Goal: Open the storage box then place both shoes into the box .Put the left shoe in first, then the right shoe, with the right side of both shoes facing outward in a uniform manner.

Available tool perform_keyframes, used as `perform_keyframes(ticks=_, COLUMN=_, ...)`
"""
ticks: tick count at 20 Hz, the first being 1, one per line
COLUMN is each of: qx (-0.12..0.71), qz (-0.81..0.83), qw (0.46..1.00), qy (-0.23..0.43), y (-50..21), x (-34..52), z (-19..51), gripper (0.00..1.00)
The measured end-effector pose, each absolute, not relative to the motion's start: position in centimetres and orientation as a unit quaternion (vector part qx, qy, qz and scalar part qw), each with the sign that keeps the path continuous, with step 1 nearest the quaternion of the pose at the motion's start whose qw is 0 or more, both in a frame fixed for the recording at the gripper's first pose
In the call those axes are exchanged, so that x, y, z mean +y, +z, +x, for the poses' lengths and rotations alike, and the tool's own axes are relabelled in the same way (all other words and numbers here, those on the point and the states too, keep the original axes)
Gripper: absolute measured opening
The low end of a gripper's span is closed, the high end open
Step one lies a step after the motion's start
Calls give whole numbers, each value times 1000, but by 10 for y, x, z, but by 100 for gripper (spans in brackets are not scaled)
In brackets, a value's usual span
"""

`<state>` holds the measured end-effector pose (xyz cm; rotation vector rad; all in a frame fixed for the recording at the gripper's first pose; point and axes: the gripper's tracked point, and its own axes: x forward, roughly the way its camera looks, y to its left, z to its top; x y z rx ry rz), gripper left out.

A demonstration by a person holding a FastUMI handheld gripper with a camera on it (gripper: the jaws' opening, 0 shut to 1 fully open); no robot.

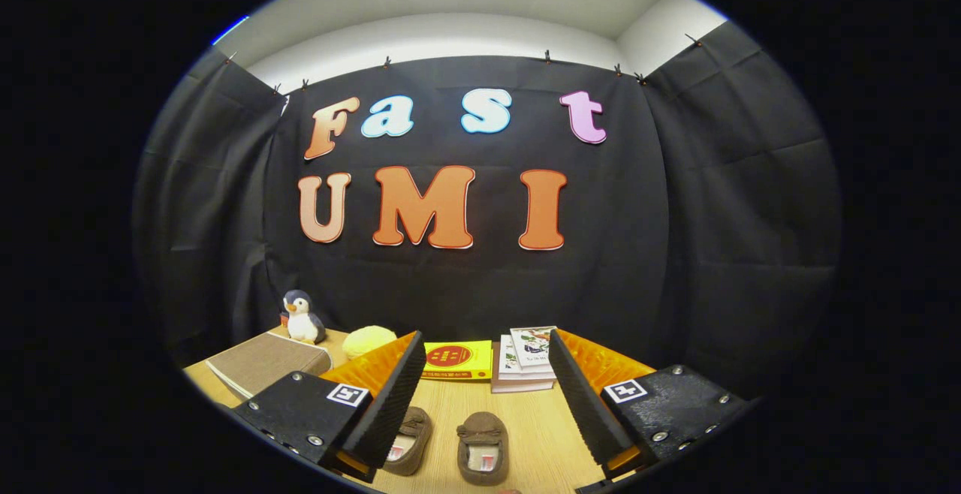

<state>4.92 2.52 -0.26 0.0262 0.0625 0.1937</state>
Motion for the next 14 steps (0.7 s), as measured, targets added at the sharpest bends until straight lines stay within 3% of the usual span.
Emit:
perform_keyframes(ticks=7, qx=101, qz=89, qw=972, qy=192, y=-49, x=91, z=49, gripper=98)
perform_keyframes(ticks=14, qx=220, qz=242, qw=891, qy=314, y=-108, x=163, z=50, gripper=99)
